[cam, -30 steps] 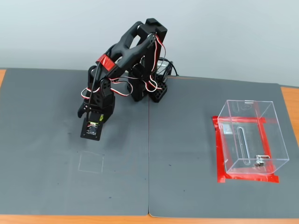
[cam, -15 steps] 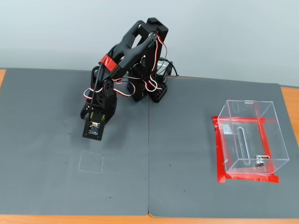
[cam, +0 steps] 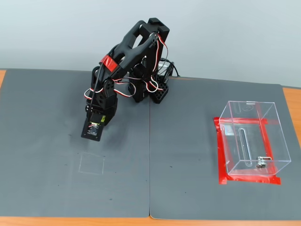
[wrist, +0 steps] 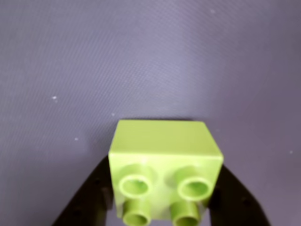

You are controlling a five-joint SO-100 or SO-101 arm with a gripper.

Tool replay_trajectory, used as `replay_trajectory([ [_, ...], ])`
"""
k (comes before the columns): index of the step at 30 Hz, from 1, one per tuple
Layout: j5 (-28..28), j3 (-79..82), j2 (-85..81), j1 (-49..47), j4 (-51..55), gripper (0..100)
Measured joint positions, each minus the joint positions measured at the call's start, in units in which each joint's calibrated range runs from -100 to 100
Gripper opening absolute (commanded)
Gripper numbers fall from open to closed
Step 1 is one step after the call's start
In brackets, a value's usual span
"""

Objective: Pick the green lego block and place it into the transparent box

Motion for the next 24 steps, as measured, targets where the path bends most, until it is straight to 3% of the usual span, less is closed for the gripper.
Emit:
replay_trajectory([
  [10,-6.5,-0.4,-15.0,-8.2,-0.4,3],
  [24,-6.8,-0.4,-32.1,-19.5,-0.4,3],
])
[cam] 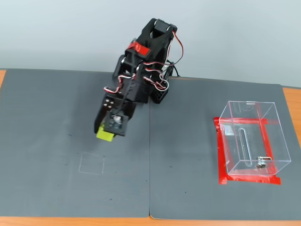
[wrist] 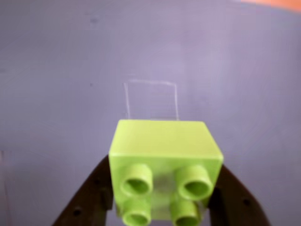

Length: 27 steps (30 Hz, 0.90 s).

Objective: Pick the green lego block and place it into the transparent box

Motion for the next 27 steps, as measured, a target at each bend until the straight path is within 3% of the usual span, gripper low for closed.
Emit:
replay_trajectory([
  [18,0.0,0.0,-9.9,-20.3,0.0,3],
  [27,0.0,-0.9,-9.9,-38.7,0.1,3],
])
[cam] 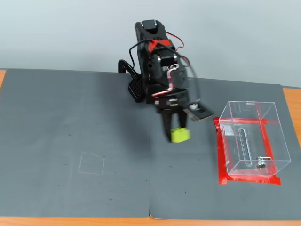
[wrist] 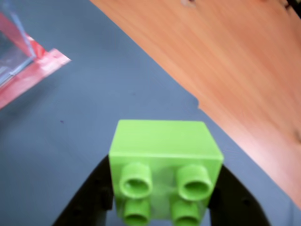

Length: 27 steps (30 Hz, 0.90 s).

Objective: Pick the green lego block and place it into the transparent box

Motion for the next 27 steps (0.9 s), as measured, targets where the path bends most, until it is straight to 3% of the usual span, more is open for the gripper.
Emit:
replay_trajectory([
  [13,0.0,-7.0,0.0,-19.9,0.0,3],
  [20,0.0,-11.8,1.5,-25.9,0.0,3],
  [27,0.0,-22.3,14.5,-29.7,0.0,3],
])
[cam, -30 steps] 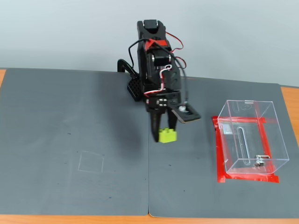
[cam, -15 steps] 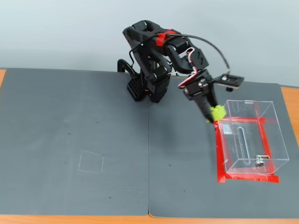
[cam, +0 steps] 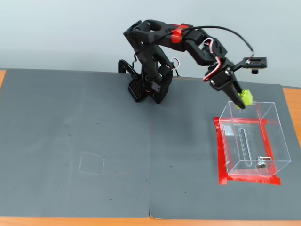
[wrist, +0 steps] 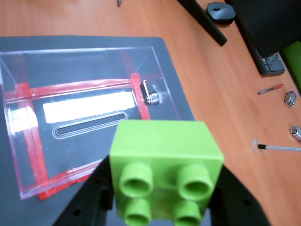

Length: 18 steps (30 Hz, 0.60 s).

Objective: Pick the green lego block and place it into the transparent box

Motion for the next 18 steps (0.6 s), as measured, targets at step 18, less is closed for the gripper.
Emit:
replay_trajectory([
  [18,-2.1,-18.6,30.0,-4.7,-0.1,3],
])
